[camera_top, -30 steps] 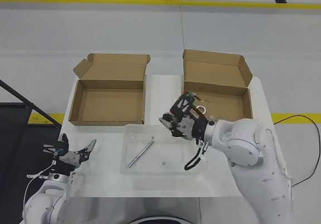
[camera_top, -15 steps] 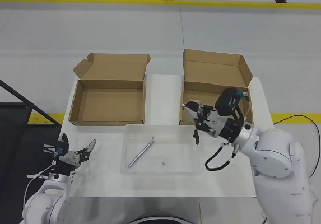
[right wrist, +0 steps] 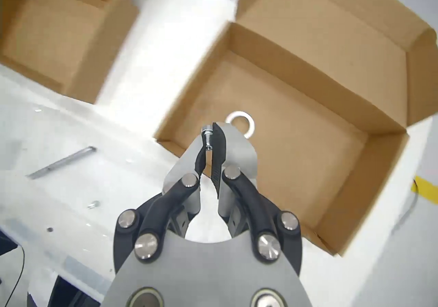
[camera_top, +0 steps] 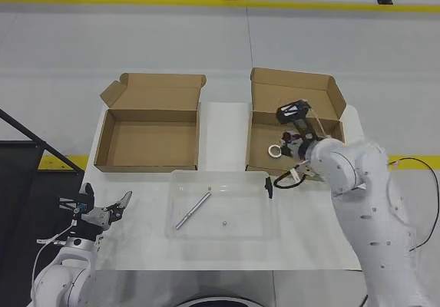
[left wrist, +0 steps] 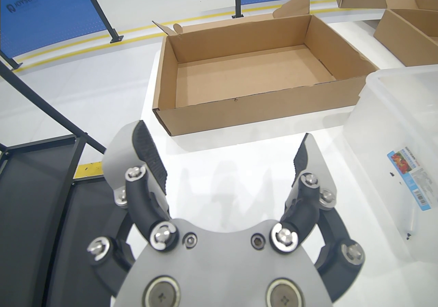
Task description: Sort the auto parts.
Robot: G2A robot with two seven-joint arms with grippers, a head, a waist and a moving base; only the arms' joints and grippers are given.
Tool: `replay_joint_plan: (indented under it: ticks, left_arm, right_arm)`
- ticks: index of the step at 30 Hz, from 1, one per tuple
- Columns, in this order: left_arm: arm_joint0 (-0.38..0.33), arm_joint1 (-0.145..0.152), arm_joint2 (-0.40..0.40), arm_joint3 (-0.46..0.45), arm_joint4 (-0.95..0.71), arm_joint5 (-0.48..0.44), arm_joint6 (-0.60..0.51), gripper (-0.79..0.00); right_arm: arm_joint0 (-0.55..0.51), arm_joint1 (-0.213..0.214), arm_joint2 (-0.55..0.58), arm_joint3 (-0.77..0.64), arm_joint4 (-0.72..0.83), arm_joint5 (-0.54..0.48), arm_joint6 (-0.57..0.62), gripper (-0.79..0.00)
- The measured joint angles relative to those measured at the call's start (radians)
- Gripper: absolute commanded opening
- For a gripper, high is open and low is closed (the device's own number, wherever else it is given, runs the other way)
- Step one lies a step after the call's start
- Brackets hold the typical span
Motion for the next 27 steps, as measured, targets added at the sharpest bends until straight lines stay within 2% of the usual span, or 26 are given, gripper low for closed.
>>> replay_joint_plan:
  ticks: [4,9,16,27]
  left_arm:
    - [0.000,0.000,0.000,0.000,0.000,0.000,0.000,0.000]
    - [0.000,0.000,0.000,0.000,0.000,0.000,0.000,0.000]
    - [0.000,0.000,0.000,0.000,0.000,0.000,0.000,0.000]
    - [0.000,0.000,0.000,0.000,0.000,0.000,0.000,0.000]
  right_arm:
    - [0.135,-0.028,-0.137,0.196,-0.149,0.092,0.132,-0.785]
    - [0.255,-0.067,-0.247,0.422,-0.166,0.115,0.189,-0.785]
    - [0.347,-0.118,-0.319,0.665,-0.076,0.081,0.145,-0.785]
    - [0.399,-0.164,-0.355,0.845,-0.006,0.059,0.077,-0.785]
